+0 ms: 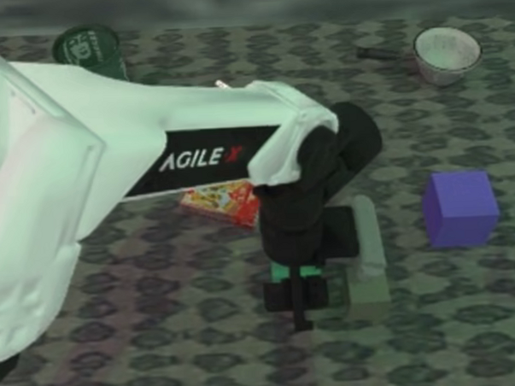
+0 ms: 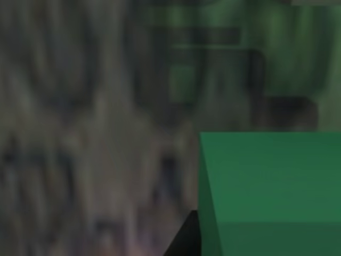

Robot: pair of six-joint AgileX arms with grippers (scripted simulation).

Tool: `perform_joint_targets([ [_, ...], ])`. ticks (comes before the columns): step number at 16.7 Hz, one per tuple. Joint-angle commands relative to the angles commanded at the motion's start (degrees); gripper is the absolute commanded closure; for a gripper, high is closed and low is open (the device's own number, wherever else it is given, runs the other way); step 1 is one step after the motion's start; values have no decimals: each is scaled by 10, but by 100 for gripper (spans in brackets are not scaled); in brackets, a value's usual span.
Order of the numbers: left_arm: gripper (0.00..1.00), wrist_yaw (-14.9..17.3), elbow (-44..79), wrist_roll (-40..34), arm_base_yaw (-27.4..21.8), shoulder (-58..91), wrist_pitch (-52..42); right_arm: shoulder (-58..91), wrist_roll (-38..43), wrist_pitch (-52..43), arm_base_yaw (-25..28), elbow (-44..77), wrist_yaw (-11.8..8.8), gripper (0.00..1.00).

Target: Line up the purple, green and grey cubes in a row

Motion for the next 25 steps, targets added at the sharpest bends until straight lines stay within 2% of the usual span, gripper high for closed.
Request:
perform_joint_targets([
  [12,2,0,0,0,0,0,0,0,0,0,0,0,0,0],
  [22,0,0,2,0,1,-1,-2,0,0,0,0,0,0,0],
  [25,0,0,34,-1,6,-13,-44,0,0,0,0,0,0,0],
])
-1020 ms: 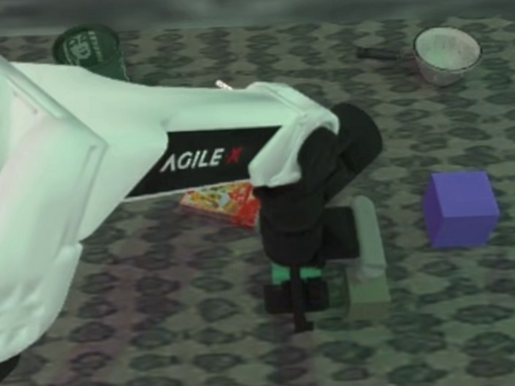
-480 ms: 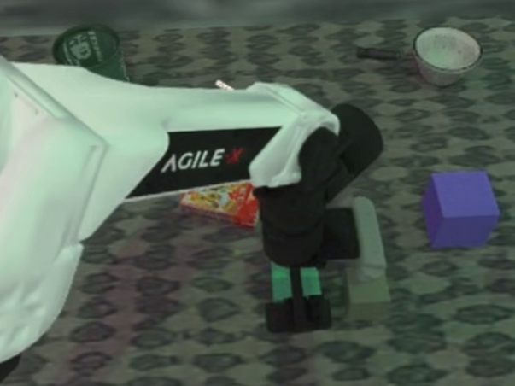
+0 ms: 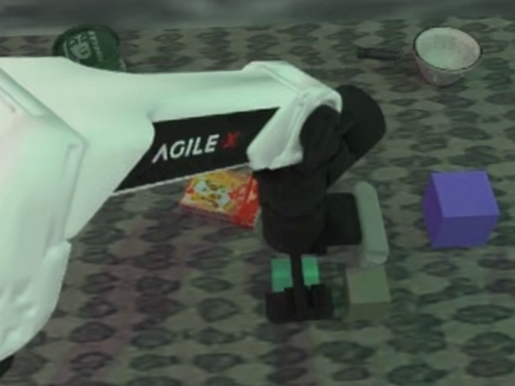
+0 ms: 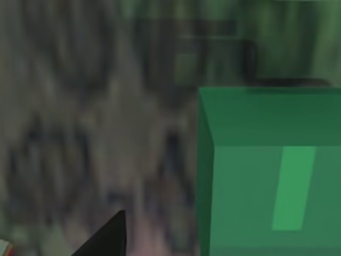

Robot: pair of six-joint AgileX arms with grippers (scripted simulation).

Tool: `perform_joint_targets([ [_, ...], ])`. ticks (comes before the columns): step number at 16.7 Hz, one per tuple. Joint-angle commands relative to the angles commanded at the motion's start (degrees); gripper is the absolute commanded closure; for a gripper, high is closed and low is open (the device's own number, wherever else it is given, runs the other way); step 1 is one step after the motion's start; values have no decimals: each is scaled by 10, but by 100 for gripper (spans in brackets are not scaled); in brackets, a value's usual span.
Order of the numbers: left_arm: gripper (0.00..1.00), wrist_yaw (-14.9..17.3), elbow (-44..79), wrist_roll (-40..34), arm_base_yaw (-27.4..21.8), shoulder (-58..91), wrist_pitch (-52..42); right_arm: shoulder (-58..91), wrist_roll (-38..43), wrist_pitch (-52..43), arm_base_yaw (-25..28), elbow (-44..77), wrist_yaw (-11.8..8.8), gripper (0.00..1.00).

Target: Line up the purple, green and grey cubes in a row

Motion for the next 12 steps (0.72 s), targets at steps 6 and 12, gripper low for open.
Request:
perform_joint_targets([
  [6,0,0,62,1,7,-32,-95,0,0,0,0,0,0,0],
  [12,0,-1,44,-5,13,-47,-83,17,3,-12,4,17,-1,0],
])
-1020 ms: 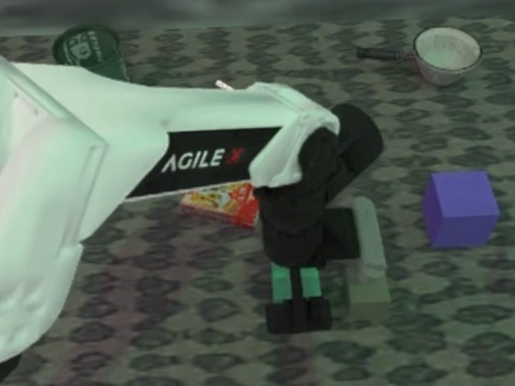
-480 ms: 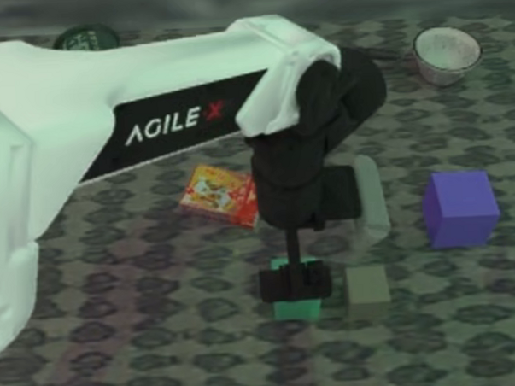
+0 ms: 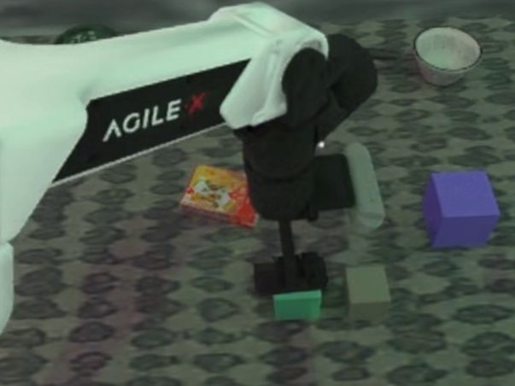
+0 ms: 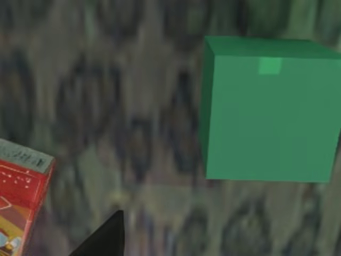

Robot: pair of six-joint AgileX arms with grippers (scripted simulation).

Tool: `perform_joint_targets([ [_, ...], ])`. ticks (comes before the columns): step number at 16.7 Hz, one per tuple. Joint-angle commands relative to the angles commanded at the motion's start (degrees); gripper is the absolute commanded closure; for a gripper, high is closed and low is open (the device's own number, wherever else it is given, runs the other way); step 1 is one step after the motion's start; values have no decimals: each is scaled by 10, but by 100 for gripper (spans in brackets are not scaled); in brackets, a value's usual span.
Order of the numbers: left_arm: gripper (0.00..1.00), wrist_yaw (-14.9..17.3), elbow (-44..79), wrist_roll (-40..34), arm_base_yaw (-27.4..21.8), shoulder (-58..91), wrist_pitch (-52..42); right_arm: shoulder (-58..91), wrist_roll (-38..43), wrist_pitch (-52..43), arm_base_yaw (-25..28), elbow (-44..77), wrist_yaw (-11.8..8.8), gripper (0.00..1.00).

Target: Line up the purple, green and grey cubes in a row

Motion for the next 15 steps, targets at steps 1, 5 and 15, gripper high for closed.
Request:
perform_joint_targets([
  [1,0,-1,-16,-6,9,-18,11,16,3,-12,3,16,-1,0],
  [5,0,-8,-128,-52,74,-149,83,140,23,-91,22,131,-1,0],
  [15,0,-17,-620,-256,316,-745,381,724,90,-401,87,550,3,0],
])
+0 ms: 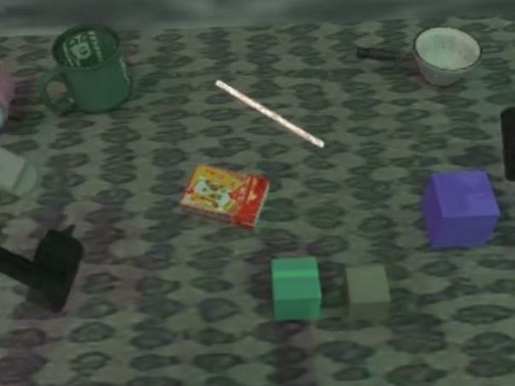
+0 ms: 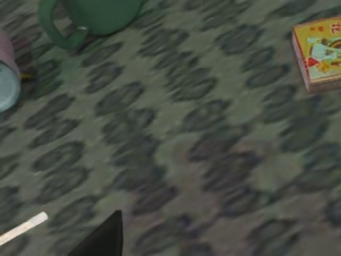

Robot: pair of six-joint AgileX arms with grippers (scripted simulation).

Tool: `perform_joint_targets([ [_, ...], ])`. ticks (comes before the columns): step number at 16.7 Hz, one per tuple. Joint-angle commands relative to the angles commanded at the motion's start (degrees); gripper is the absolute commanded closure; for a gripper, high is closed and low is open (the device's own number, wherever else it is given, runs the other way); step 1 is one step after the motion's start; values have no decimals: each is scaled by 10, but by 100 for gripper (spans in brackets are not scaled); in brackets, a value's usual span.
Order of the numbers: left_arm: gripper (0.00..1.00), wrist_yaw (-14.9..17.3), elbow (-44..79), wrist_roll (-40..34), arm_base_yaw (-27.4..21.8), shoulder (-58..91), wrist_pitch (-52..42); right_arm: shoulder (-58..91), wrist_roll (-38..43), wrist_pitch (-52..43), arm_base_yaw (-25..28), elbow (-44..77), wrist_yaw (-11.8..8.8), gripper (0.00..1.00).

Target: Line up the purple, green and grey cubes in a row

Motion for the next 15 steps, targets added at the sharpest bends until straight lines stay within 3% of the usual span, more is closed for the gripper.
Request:
perform_joint_targets([
  [8,0,5,-288,-134,128,-355,217,344,46,-193,43,274,0,0],
  [15,0,8,-344,-168,155,-443,278,420,57,-236,53,342,-1,0],
])
